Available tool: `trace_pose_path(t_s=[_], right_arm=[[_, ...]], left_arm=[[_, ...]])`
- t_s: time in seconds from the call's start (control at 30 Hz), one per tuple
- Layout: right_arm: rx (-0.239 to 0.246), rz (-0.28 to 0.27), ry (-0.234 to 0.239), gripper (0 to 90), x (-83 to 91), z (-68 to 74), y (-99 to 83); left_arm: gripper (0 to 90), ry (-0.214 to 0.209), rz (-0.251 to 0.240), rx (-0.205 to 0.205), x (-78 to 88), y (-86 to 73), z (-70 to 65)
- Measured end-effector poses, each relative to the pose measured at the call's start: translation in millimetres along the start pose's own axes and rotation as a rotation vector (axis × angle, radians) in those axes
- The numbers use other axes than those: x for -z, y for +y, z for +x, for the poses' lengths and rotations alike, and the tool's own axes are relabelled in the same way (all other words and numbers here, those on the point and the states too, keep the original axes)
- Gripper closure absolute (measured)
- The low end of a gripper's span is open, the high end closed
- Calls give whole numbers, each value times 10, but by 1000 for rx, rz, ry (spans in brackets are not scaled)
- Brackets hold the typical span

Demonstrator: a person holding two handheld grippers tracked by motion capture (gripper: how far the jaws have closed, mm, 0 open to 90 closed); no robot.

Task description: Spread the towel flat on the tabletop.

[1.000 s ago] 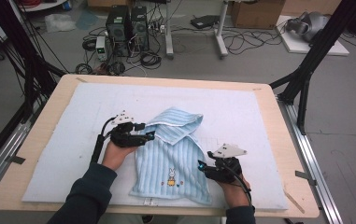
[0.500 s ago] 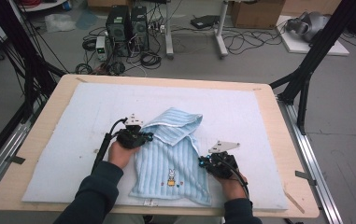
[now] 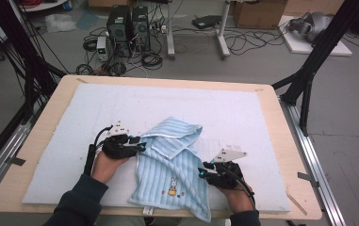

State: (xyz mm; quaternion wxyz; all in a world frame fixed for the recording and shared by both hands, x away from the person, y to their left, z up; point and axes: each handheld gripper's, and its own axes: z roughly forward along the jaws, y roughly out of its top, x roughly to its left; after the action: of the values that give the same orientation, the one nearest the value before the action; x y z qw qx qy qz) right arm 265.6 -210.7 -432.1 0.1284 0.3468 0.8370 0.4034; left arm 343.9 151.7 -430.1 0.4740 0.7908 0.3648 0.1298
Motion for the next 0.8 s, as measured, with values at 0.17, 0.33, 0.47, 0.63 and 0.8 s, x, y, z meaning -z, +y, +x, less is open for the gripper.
trace_pose_path(t_s=[0.17, 0.33, 0.47, 0.63, 0.8], right_arm=[[44, -36, -75, 535, -226, -11, 221], [53, 32, -74, 871, -443, -57, 281], [48, 35, -80, 877, -378, -89, 237], [-9, 32, -100, 877, -284, -198, 151], [-48, 29, -153, 879, -221, -279, 122]], left_arm=[[490, -32, -33, -41, -180, 267, -25], [439, -57, 18, -69, -476, 413, -53], [481, -56, 99, -102, -679, 418, -56], [833, -36, 84, -57, -729, 416, 15], [853, 7, -44, 102, -576, 446, 195]])
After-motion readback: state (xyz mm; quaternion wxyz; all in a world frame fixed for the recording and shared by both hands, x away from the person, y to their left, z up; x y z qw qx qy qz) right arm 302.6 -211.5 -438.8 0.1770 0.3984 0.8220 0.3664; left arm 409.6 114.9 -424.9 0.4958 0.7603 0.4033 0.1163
